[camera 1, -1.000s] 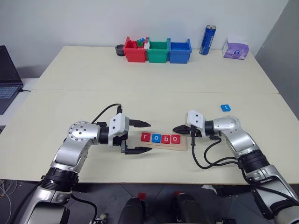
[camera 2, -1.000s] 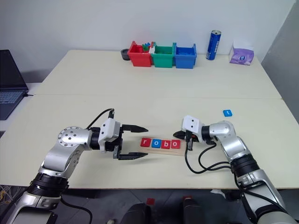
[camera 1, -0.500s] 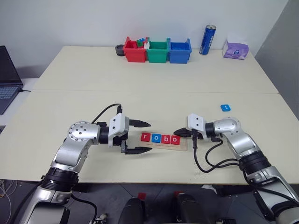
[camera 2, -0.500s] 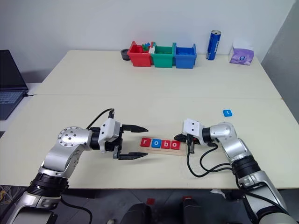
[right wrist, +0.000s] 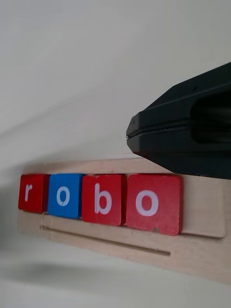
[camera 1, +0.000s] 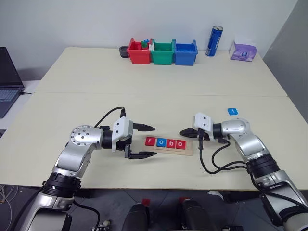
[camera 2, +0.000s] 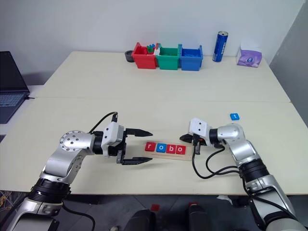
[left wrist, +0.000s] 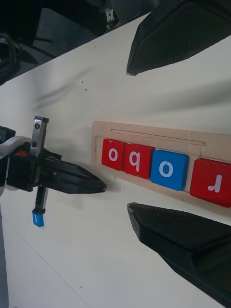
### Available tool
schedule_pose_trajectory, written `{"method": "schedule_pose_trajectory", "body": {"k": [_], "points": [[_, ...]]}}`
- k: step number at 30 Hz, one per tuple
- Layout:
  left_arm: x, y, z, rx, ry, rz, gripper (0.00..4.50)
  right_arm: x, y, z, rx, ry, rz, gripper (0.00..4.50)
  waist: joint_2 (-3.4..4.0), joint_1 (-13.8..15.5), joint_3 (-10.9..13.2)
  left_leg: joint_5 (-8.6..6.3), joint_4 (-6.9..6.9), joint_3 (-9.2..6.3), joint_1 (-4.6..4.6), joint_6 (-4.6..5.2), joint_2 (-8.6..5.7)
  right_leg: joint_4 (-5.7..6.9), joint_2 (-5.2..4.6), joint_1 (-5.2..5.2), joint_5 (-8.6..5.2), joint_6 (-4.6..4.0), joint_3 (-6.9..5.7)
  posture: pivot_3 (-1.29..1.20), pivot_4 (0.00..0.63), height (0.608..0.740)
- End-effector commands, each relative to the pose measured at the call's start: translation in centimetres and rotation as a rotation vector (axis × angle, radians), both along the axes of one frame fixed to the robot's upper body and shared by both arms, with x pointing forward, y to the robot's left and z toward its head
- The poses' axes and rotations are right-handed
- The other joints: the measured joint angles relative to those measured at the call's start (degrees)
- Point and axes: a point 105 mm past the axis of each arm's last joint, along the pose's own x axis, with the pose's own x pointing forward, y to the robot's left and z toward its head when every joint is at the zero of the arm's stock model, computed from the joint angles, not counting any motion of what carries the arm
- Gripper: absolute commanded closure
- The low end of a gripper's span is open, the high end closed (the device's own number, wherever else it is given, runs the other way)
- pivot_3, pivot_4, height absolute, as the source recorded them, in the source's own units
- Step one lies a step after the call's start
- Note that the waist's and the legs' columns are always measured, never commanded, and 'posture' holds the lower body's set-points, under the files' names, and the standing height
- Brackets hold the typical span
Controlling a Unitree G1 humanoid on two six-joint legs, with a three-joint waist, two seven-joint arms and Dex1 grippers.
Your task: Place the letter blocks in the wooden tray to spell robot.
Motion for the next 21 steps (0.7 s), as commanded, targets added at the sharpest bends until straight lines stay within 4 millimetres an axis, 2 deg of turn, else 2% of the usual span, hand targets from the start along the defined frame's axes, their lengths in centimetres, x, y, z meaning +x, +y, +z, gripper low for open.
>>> {"method": "schedule_pose_trajectory", "body": {"k": [1,5,7,9,10,13,19,20,21], "points": [[-0.3,-0.8,1.4,-0.037,-0.050,-0.009,0.00,-0.9,-1.0,3.2,0.066,-0.026,-0.043,4.49,0.00,0.08,0.00,0.00,0.00,-0.03,0.00,0.00,0.01,0.00,-0.02,0.00,0.00,0.00,0.00,0.00,0.150,0.740],[0.2,-1.7,2.1,-0.077,-0.064,0.033,0.00,-1.4,-2.9,5.3,0.150,-0.050,-0.218,4.49,0.00,0.02,0.00,0.00,-0.01,-0.08,-0.01,0.00,0.00,-0.01,-0.03,0.00,0.00,0.01,0.01,0.00,0.150,0.740],[0.8,-2.6,2.6,-0.106,-0.072,0.060,0.00,-0.5,-4.6,6.3,0.194,-0.090,-0.392,4.49,0.00,0.02,0.00,0.00,0.01,-0.09,-0.01,0.00,-0.01,0.03,-0.02,0.00,0.00,0.01,0.01,0.00,0.150,0.740],[1.5,-3.8,3.4,-0.153,-0.084,0.091,0.00,0.7,-7.1,6.8,0.234,-0.133,-0.618,4.13,-0.01,0.02,0.00,0.00,0.05,-0.08,0.00,0.00,-0.02,0.06,-0.02,0.01,0.00,0.01,0.02,0.00,0.150,0.740],[1.9,-4.5,3.9,-0.179,-0.087,0.109,0.00,1.1,-8.2,6.9,0.253,-0.141,-0.713,3.92,-0.01,0.03,0.00,0.00,0.07,-0.07,-0.01,-0.01,-0.04,0.08,-0.01,0.01,0.01,0.03,0.02,0.00,0.150,0.740],[3.1,-6.2,4.5,-0.225,-0.095,0.163,0.00,1.7,-10.9,6.4,0.276,-0.164,-0.922,2.87,0.00,0.09,-0.01,0.01,0.16,-0.02,-0.05,-0.02,-0.09,0.08,-0.01,0.04,0.04,0.08,0.02,0.00,0.150,0.740],[4.3,-9.6,4.6,-0.251,-0.100,0.209,0.00,3.1,-13.8,5.2,0.291,-0.202,-1.183,0.63,0.01,-0.27,-0.02,0.01,0.10,0.03,-0.03,-0.02,-0.12,0.03,0.00,0.00,0.05,0.08,0.15,0.00,0.150,0.740],[4.4,-10.1,4.9,-0.258,-0.099,0.211,0.00,3.4,-14.1,4.8,0.293,-0.193,-1.212,0.33,0.01,-0.27,-0.02,0.01,0.07,0.05,-0.02,-0.02,-0.12,0.04,0.01,0.00,0.05,0.08,0.16,0.00,0.150,0.740],[4.5,-10.6,5.0,-0.260,-0.100,0.212,0.00,3.8,-14.2,4.1,0.306,-0.152,-1.228,0.33,0.05,-0.30,-0.04,0.01,0.07,0.05,-0.01,-0.02,-0.12,0.04,0.02,0.00,0.05,0.08,0.16,0.00,0.150,0.740]]}}
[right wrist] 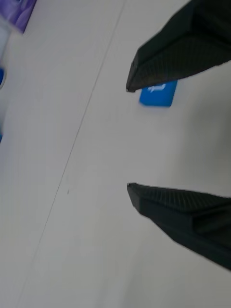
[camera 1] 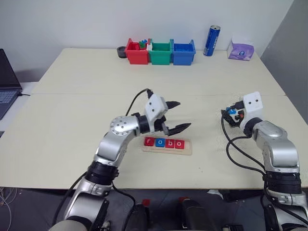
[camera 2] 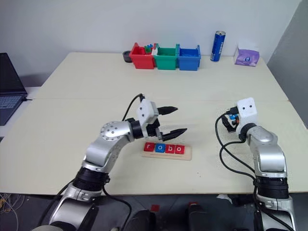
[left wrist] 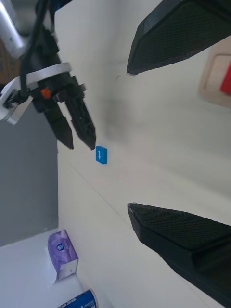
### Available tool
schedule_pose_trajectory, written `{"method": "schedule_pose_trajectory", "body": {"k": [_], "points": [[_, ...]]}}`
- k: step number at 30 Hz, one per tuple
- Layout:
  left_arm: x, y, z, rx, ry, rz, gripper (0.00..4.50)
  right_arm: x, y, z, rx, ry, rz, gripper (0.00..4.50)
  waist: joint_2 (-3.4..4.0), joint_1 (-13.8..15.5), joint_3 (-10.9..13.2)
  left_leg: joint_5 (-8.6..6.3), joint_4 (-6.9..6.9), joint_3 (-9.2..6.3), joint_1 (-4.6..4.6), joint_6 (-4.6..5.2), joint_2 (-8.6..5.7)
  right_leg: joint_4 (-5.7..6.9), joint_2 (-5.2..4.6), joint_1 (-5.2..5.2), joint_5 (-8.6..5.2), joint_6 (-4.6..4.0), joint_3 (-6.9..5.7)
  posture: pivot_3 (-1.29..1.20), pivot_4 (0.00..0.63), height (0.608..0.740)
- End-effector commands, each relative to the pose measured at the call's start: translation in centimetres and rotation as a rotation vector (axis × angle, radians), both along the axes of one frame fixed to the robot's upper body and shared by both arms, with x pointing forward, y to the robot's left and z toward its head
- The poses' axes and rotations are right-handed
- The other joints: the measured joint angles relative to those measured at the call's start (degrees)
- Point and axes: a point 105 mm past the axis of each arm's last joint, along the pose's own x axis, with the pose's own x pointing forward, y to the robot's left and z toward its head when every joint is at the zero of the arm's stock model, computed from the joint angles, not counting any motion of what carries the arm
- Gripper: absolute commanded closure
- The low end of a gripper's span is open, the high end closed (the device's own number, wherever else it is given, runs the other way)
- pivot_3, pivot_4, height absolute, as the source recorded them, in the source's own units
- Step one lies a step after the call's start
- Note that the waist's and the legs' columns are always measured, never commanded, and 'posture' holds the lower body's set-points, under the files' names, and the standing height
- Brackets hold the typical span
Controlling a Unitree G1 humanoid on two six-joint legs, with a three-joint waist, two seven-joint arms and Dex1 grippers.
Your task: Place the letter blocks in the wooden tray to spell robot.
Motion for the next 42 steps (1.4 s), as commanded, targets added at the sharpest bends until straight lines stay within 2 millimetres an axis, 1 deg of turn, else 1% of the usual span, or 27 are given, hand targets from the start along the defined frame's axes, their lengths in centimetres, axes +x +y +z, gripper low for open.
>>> {"method": "schedule_pose_trajectory", "body": {"k": [1,4,8,12,14,16,20,23,25,28,29,33,34,35,39,41,42], "points": [[0.3,-1.7,1.3,-0.011,-0.039,0.009,0.00,1.4,-1.2,-0.1,0.052,-0.010,-0.095,0.33,0.04,-0.06,-0.03,0.00,-0.06,0.03,0.04,0.00,0.00,0.00,0.03,-0.01,0.00,0.00,0.03,0.00,0.150,0.740],[0.4,-2.1,1.3,-0.009,-0.035,0.006,0.00,2.4,-1.0,-1.1,0.093,0.024,-0.097,0.33,0.05,-0.04,-0.03,0.01,-0.07,0.10,0.07,-0.01,-0.04,0.00,0.10,0.00,0.01,-0.01,0.05,0.00,0.150,0.740],[0.5,-1.7,1.2,0.010,-0.029,0.000,0.00,3.8,-1.5,-1.2,0.125,0.029,-0.127,0.33,0.06,-0.06,-0.03,0.01,-0.13,0.12,0.05,-0.01,-0.02,-0.04,0.10,-0.02,0.01,-0.01,0.03,0.00,0.150,0.740],[0.5,-1.2,1.0,0.025,-0.031,0.006,0.00,4.8,-2.8,-1.2,0.135,0.036,-0.179,0.33,0.06,-0.02,-0.03,0.02,-0.16,0.12,0.05,-0.02,0.00,-0.04,0.10,-0.04,0.01,-0.01,0.06,0.00,0.150,0.740],[0.4,-1.1,1.1,0.027,-0.032,0.007,0.00,5.1,-3.3,-1.2,0.132,0.037,-0.197,0.33,0.06,-0.01,-0.03,0.01,-0.16,0.13,0.04,-0.02,0.01,-0.05,0.07,-0.04,0.01,-0.01,0.06,0.00,0.150,0.740],[0.5,-1.0,1.1,0.029,-0.030,0.007,0.00,5.4,-3.4,-1.4,0.142,0.045,-0.195,0.33,0.06,-0.01,-0.03,0.02,-0.16,0.13,0.03,-0.02,0.01,-0.06,0.04,-0.04,0.01,-0.01,0.06,0.00,0.150,0.740],[0.5,-0.8,0.9,0.035,-0.027,0.009,0.00,5.5,-3.4,-2.5,0.176,0.091,-0.202,0.33,0.06,-0.02,-0.03,0.02,-0.16,0.14,0.02,-0.02,0.02,-0.07,0.01,-0.04,0.00,-0.01,0.06,0.00,0.150,0.740],[0.5,-0.8,0.9,0.037,-0.023,0.005,0.00,5.5,-3.2,-3.4,0.238,0.133,-0.196,0.33,0.07,-0.02,-0.04,0.02,-0.16,0.13,0.03,-0.02,0.02,-0.05,0.01,-0.04,0.01,-0.01,0.06,0.00,0.150,0.740],[0.4,-0.8,0.8,0.042,-0.024,-0.002,0.00,5.4,-3.4,-3.7,0.265,0.143,-0.210,0.33,0.07,-0.02,-0.04,0.02,-0.15,0.14,0.03,-0.02,0.02,-0.05,0.02,-0.04,0.01,-0.01,0.06,0.00,0.150,0.740],[0.4,-0.8,0.8,0.045,-0.023,-0.007,0.00,5.2,-3.8,-4.1,0.284,0.151,-0.227,0.86,0.07,-0.02,-0.04,0.02,-0.15,0.13,0.02,-0.03,0.02,-0.05,0.01,-0.03,0.01,-0.01,0.05,0.00,0.150,0.740],[0.4,-0.8,0.8,0.046,-0.023,-0.008,0.00,5.1,-3.9,-4.2,0.285,0.152,-0.233,1.17,0.07,-0.02,-0.04,0.02,-0.15,0.13,0.03,-0.03,0.02,-0.05,0.01,-0.03,0.01,-0.01,0.06,0.00,0.150,0.740],[0.3,-0.7,0.7,0.049,-0.022,-0.010,0.00,4.9,-4.0,-4.3,0.281,0.153,-0.241,2.72,0.07,-0.06,-0.04,0.02,-0.15,0.13,0.03,-0.03,0.03,-0.05,0.02,-0.03,0.01,-0.01,0.06,0.00,0.150,0.740],[0.3,-0.7,0.7,0.050,-0.021,-0.010,0.00,4.9,-4.1,-4.3,0.280,0.153,-0.242,2.99,0.08,-0.06,-0.04,0.02,-0.15,0.13,0.03,-0.03,0.03,-0.05,0.02,-0.03,0.01,-0.01,0.06,0.00,0.150,0.740],[0.3,-0.7,0.7,0.050,-0.021,-0.011,0.00,4.9,-4.0,-4.3,0.278,0.153,-0.240,3.05,0.08,-0.05,-0.04,0.02,-0.16,0.13,0.03,-0.03,0.03,-0.05,0.02,-0.03,0.00,-0.01,0.06,0.00,0.150,0.740],[0.0,-0.9,0.6,0.056,-0.022,-0.031,0.00,4.4,-3.3,-4.2,0.243,0.167,-0.220,3.04,0.08,0.00,-0.04,0.02,-0.16,0.13,0.02,-0.03,0.03,-0.05,0.02,-0.03,0.00,-0.01,0.05,0.00,0.150,0.740],[-0.6,-0.9,0.3,0.071,-0.023,-0.064,0.00,3.2,-2.6,-4.1,0.218,0.188,-0.212,3.04,0.10,0.05,-0.06,0.02,-0.16,0.11,0.00,-0.03,0.04,-0.06,0.02,-0.04,0.00,-0.01,0.05,0.00,0.150,0.740],[-1.3,-0.8,0.2,0.073,-0.017,-0.099,0.00,2.2,-1.8,-4.2,0.212,0.207,-0.201,3.04,0.11,0.06,-0.06,0.02,-0.17,0.08,-0.01,-0.03,0.09,-0.06,0.01,-0.04,0.00,-0.01,0.07,0.00,0.150,0.740]]}}
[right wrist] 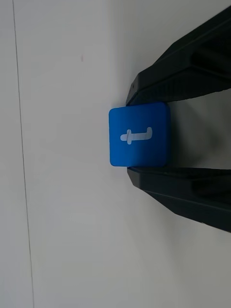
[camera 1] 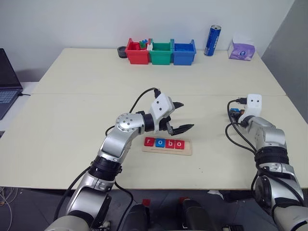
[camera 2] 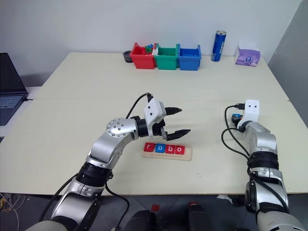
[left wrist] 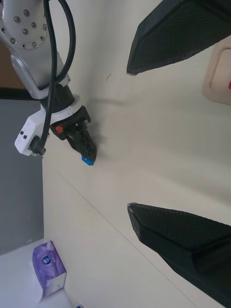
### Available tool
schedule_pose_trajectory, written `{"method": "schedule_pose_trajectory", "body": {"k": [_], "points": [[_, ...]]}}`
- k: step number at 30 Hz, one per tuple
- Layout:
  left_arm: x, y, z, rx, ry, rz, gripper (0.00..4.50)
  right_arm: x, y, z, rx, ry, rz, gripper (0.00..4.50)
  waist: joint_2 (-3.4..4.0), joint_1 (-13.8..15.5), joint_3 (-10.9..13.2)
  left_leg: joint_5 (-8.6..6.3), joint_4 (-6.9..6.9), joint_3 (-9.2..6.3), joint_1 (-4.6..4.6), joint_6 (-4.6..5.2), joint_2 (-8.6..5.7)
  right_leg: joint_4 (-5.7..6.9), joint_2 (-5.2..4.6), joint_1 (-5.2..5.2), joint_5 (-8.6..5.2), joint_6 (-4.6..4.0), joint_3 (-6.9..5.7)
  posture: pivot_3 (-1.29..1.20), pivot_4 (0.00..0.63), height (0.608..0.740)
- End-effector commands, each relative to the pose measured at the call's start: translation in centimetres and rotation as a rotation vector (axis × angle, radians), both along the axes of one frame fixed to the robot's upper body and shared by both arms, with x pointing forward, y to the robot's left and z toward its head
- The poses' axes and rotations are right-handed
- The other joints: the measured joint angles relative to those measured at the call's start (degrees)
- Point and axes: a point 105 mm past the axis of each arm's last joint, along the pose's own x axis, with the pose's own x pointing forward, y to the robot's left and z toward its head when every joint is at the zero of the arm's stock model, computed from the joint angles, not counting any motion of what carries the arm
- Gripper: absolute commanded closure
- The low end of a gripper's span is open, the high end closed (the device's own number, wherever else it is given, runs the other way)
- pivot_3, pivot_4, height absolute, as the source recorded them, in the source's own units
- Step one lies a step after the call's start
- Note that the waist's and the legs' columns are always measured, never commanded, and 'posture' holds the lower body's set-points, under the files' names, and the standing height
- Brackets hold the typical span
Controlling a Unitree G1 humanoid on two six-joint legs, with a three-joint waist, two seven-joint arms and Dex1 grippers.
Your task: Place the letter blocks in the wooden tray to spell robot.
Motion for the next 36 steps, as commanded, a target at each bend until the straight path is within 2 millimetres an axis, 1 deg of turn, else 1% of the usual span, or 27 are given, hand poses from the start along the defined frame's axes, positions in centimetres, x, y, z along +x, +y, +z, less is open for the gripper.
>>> {"method": "schedule_pose_trajectory", "body": {"k": [1,4,7,10,12,14,17,21,23,24,26,29,30,32,34,36], "points": [[-2.2,-0.1,0.7,-0.006,-0.023,-0.114,0.00,-2.8,2.3,-0.1,-0.013,0.061,0.047,3.04,0.04,0.00,-0.02,0.00,-0.04,-0.02,-0.02,0.00,0.02,-0.02,0.00,0.00,-0.01,0.00,0.01,0.00,0.150,0.740],[-4.0,1.1,0.0,0.023,0.023,-0.196,0.00,-7.1,4.9,-0.6,-0.006,0.152,0.102,3.04,0.14,0.00,-0.08,0.02,-0.07,-0.16,-0.13,-0.03,0.10,0.00,0.01,-0.09,-0.06,-0.04,0.00,0.00,0.150,0.740],[-5.5,2.5,-0.9,0.072,0.069,-0.249,0.00,-11.2,6.9,-1.2,0.052,0.248,0.113,3.04,0.18,-0.07,-0.10,0.01,-0.07,-0.34,-0.06,-0.02,0.09,0.06,0.02,-0.07,-0.09,-0.08,-0.01,0.00,0.150,0.740],[-6.4,4.0,-1.6,0.123,0.110,-0.284,0.00,-13.6,8.5,-1.7,0.097,0.274,0.120,3.04,0.18,-0.06,-0.12,0.01,-0.07,-0.37,0.10,-0.03,0.05,0.06,0.16,0.06,-0.09,-0.07,-0.05,0.00,0.150,0.740],[-6.6,4.6,-1.9,0.148,0.116,-0.290,0.00,-14.2,9.5,-1.8,0.113,0.266,0.139,3.04,0.17,-0.08,-0.12,0.01,-0.06,-0.32,0.12,-0.03,-0.01,0.03,0.21,0.08,-0.20,0.11,-0.10,0.00,0.150,0.740],[-6.3,4.7,-1.9,0.152,0.099,-0.284,0.00,-14.5,10.1,-2.1,0.130,0.274,0.146,3.04,0.16,-0.06,-0.13,0.01,-0.04,-0.25,0.12,-0.03,-0.04,0.00,0.22,0.08,-0.25,0.19,-0.13,0.00,0.150,0.740],[-5.5,4.4,-1.5,0.119,0.073,-0.252,0.00,-14.6,10.5,-2.4,0.146,0.286,0.144,3.04,0.08,-0.06,-0.18,0.02,-0.02,-0.16,0.14,-0.03,-0.04,-0.01,0.22,0.08,-0.25,0.20,-0.11,0.00,0.150,0.740],[-5.8,4.0,-1.7,0.101,0.082,-0.283,0.00,-14.4,11.0,-2.2,0.156,0.283,0.178,3.04,0.00,-0.17,-0.22,0.01,-0.04,-0.15,0.13,-0.03,-0.04,-0.02,0.31,0.07,-0.25,0.19,-0.09,0.00,0.150,0.740],[-6.0,3.9,-1.8,0.100,0.085,-0.292,0.00,-14.3,11.1,-2.3,0.168,0.286,0.187,2.31,0.00,-0.27,-0.23,0.01,-0.06,-0.15,0.13,-0.03,0.00,-0.02,0.36,0.05,-0.25,0.19,-0.07,0.00,0.150,0.740],[-6.0,3.9,-1.9,0.100,0.083,-0.290,0.00,-14.3,11.0,-2.3,0.172,0.287,0.190,2.04,0.00,-0.28,-0.23,0.01,-0.06,-0.15,0.13,-0.03,0.03,-0.02,0.39,0.05,-0.25,0.18,-0.07,0.00,0.150,0.740],[-5.9,3.9,-1.9,0.092,0.078,-0.282,0.00,-14.1,10.8,-1.9,0.187,0.272,0.191,1.33,-0.01,-0.28,-0.23,0.01,-0.07,-0.15,0.12,-0.03,0.04,-0.02,0.40,0.05,-0.26,0.17,-0.06,0.00,0.150,0.740],[-5.9,3.9,-1.9,0.083,0.079,-0.283,0.00,-12.9,10.2,-0.2,0.220,0.203,0.155,0.27,-0.01,-0.29,-0.23,0.01,-0.05,-0.15,0.15,-0.03,0.03,-0.01,0.40,0.05,-0.23,0.14,-0.06,0.00,0.150,0.740],[-6.0,3.9,-1.9,0.081,0.079,-0.284,0.00,-12.5,10.0,0.4,0.230,0.179,0.143,0.04,-0.01,-0.26,-0.23,0.01,-0.04,-0.15,0.15,-0.03,0.01,-0.01,0.39,0.05,-0.22,0.14,-0.06,0.00,0.150,0.740],[-6.1,3.9,-1.9,0.079,0.080,-0.286,0.00,-11.8,9.5,1.8,0.243,0.125,0.119,0.04,0.00,-0.20,-0.22,0.01,-0.04,-0.13,0.14,-0.03,-0.01,-0.01,0.38,0.04,-0.22,0.14,-0.06,0.00,0.150,0.740],[-6.1,3.9,-1.9,0.076,0.080,-0.285,0.00,-10.8,8.6,4.0,0.261,0.051,0.106,0.04,0.00,-0.19,-0.22,0.01,-0.05,-0.13,0.09,-0.03,-0.01,-0.02,0.38,-0.01,-0.22,0.14,-0.06,0.00,0.150,0.740],[-5.9,3.8,-1.8,0.069,0.078,-0.280,0.00,-9.5,7.5,6.3,0.278,-0.002,0.138,0.04,0.03,-0.19,-0.19,0.01,-0.06,-0.13,0.04,-0.03,0.00,-0.02,0.38,-0.08,-0.12,-0.03,-0.04,0.00,0.150,0.740]]}}
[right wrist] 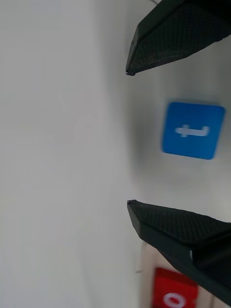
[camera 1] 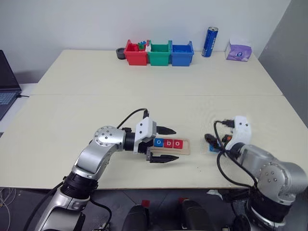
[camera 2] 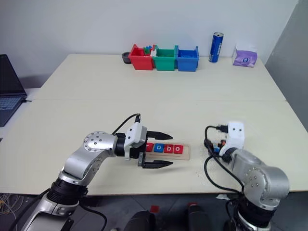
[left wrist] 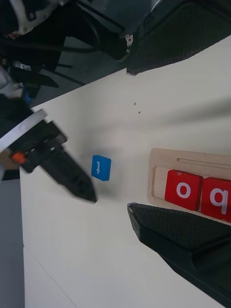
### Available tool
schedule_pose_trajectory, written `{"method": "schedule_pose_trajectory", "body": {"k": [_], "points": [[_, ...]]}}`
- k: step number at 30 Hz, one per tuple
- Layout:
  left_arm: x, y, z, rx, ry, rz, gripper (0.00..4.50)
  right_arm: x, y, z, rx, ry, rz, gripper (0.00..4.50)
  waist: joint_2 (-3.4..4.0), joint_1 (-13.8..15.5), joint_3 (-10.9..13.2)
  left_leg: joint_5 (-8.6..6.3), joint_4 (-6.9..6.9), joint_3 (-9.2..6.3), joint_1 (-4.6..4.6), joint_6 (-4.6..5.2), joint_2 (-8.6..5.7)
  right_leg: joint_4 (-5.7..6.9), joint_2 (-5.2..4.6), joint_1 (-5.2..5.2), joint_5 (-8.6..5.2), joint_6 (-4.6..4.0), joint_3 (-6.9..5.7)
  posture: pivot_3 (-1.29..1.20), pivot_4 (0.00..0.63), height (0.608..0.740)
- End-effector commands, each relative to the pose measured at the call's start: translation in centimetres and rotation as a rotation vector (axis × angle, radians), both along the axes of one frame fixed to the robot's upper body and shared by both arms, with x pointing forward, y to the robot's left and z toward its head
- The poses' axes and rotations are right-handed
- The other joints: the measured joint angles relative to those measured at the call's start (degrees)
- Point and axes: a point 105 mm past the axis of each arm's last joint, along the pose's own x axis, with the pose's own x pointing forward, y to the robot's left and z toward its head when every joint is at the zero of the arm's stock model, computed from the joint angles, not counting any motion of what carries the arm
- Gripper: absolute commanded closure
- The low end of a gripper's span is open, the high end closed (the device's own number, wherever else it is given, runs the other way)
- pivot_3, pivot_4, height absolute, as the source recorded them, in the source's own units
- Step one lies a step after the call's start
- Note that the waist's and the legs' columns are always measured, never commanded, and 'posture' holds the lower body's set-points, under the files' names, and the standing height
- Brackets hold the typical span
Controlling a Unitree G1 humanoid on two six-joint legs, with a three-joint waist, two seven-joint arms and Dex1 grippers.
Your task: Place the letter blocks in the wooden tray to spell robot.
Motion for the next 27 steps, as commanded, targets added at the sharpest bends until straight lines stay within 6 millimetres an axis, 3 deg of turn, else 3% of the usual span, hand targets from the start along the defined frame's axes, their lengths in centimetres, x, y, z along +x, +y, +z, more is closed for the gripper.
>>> {"method": "schedule_pose_trajectory", "body": {"k": [1,3,6,13,19,27], "points": [[0.0,-0.3,1.2,-0.048,-0.035,-0.009,0.00,1.5,-2.0,3.9,0.018,-0.096,0.048,0.04,0.04,0.04,0.03,0.00,0.00,0.01,-0.02,0.00,-0.02,-0.02,-0.01,-0.01,0.04,-0.08,-0.01,0.00,0.150,0.740],[0.1,-0.6,1.3,-0.059,-0.032,-0.012,0.00,1.8,-2.6,5.3,-0.005,-0.135,0.196,0.04,0.03,0.32,0.04,0.00,0.00,0.09,-0.04,0.01,-0.06,-0.06,-0.05,-0.01,0.05,-0.09,-0.02,0.00,0.150,0.740],[0.1,-0.7,1.3,-0.064,-0.028,-0.021,0.00,0.4,-2.8,5.7,-0.031,-0.193,0.460,0.04,0.01,0.62,0.04,-0.02,-0.03,0.05,-0.18,0.04,-0.07,-0.24,-0.08,0.07,0.05,-0.09,-0.11,0.00,0.150,0.740],[0.2,-1.1,1.8,-0.079,-0.031,-0.049,0.00,-2.0,-3.8,1.5,-0.331,-0.230,0.871,0.04,-0.02,-0.11,0.06,-0.20,-0.04,0.14,-0.18,0.35,-0.04,-0.31,-0.05,0.04,-0.02,-0.05,-0.09,0.00,0.150,0.740],[0.3,-1.5,1.7,-0.082,-0.044,-0.076,0.00,-3.1,-3.2,-2.2,-0.398,-0.194,1.057,0.04,-0.06,0.12,0.09,-0.19,0.11,0.16,0.07,0.32,-0.05,-0.04,-0.03,0.17,-0.17,0.21,-0.10,0.00,0.150,0.740],[0.3,-1.9,1.4,-0.067,-0.068,-0.108,0.00,-1.8,-2.8,-3.2,-0.407,-0.203,1.078,0.04,-0.06,0.18,0.10,-0.18,0.15,0.11,0.09,0.31,-0.05,-0.02,-0.04,0.17,-0.02,-0.05,-0.03,0.00,0.150,0.740]]}}
